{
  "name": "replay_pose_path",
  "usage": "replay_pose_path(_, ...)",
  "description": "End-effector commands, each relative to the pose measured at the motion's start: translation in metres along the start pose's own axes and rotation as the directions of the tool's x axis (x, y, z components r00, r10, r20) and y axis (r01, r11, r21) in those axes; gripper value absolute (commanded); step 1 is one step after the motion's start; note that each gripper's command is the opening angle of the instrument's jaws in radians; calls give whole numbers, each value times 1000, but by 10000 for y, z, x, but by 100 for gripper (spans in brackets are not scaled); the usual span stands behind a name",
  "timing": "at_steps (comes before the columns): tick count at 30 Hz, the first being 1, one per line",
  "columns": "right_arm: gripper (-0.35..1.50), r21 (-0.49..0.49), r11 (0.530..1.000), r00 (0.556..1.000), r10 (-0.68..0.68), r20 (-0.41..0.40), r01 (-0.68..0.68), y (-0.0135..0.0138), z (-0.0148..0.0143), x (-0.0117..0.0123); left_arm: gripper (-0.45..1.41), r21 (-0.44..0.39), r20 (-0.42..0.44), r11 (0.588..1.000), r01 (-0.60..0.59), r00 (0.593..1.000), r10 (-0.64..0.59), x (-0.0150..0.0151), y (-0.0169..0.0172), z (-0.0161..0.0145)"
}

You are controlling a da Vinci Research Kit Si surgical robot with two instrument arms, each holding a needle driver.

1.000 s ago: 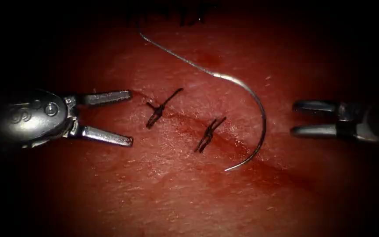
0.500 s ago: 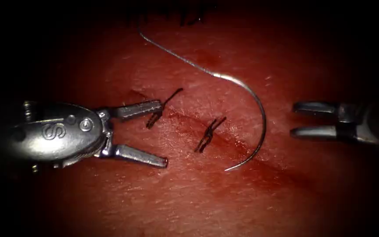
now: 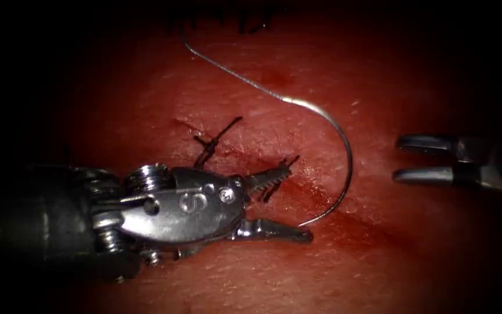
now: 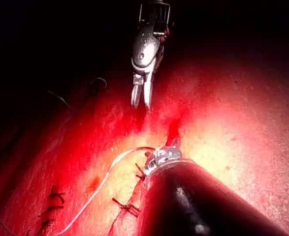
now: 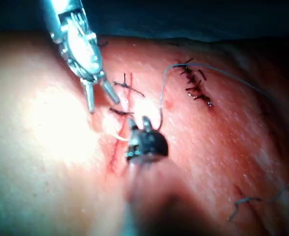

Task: Wound Closure
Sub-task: Left driver fetches needle

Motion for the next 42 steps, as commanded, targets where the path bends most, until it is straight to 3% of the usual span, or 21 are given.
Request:
replay_pose_path(1,11,-6,1000,1000,2,6,-2,-2,7,-2,49,-7,1,1000,0,1000,0,-1,3,11)
replay_pose_path(20,9,-17,1000,999,5,33,-4,-4,12,-4,47,-46,28,999,12,1000,-10,-27,2,65)
replay_pose_path(28,9,-17,1000,999,3,42,-3,-7,17,-3,35,-68,33,998,16,999,-14,-39,-5,78)
replay_pose_path(31,11,-19,1000,999,3,42,-3,-8,19,-3,20,-73,33,997,15,999,-13,-41,-4,81)
replay_pose_path(33,11,-19,1000,999,3,44,-2,-9,20,-3,-22,-82,33,997,9,999,-7,-43,-4,80)
replay_pose_path(35,11,-19,1000,999,2,44,-2,-9,21,-3,-40,-92,33,996,7,999,-4,-44,-4,80)
replay_pose_path(40,8,-19,1000,999,8,47,-8,-9,21,-3,-45,-101,36,995,0,999,3,-46,-6,76)
replay_pose_path(42,-4,-25,998,997,57,51,-55,-10,22,-2,-45,-87,35,996,-2,999,5,-48,-8,73)
